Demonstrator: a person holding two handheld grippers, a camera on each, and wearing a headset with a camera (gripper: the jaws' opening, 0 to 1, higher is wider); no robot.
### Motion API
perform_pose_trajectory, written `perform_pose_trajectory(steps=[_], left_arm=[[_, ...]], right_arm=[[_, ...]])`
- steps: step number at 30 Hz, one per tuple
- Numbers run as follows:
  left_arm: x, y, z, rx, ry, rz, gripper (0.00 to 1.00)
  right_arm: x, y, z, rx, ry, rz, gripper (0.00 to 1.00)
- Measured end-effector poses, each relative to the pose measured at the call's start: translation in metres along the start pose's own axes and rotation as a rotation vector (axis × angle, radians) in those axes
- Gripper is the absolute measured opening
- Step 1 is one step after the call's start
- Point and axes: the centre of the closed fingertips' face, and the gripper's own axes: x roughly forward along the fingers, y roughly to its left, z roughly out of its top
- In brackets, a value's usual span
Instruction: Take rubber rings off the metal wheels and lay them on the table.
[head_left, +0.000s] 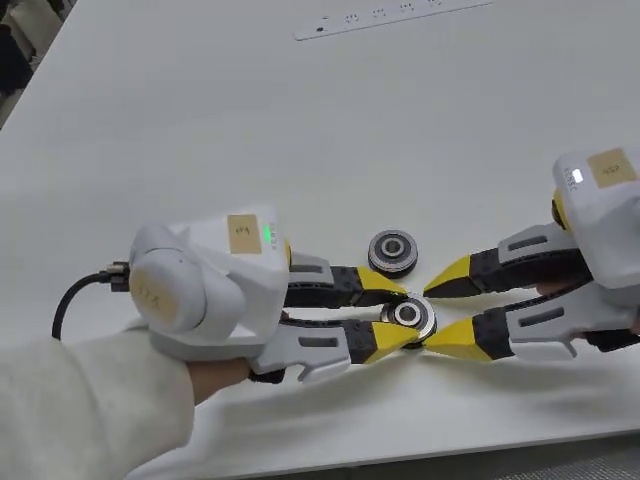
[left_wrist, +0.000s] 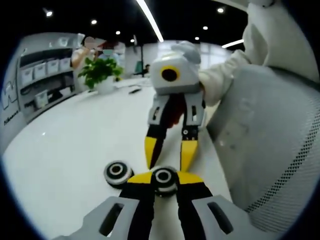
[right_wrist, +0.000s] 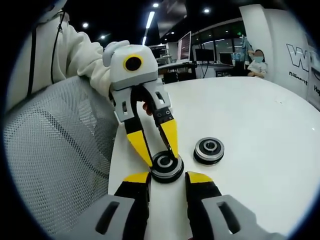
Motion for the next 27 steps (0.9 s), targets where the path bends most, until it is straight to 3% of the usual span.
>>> perform_pose_trajectory(steps=[13,21,27], left_arm=[[-0.0021,0.0004,0.0011,0.003,-0.014,0.017,0.15],[-0.0015,0.0005,0.0010,-0.002,-0.012,0.020,0.15],[-0.0009,0.0007,0.0008,-0.002,-0.018,0.021,0.15]], right_arm=[[0.0014,0.0009,-0.0015,-0.010,-0.003,0.000,0.21],[-0.0028,-0.0005,-0.0057,-0.041,0.020,-0.014,0.11],[-0.0030,-0.0022,-0.0072,-0.020,0.049,-0.015,0.08]])
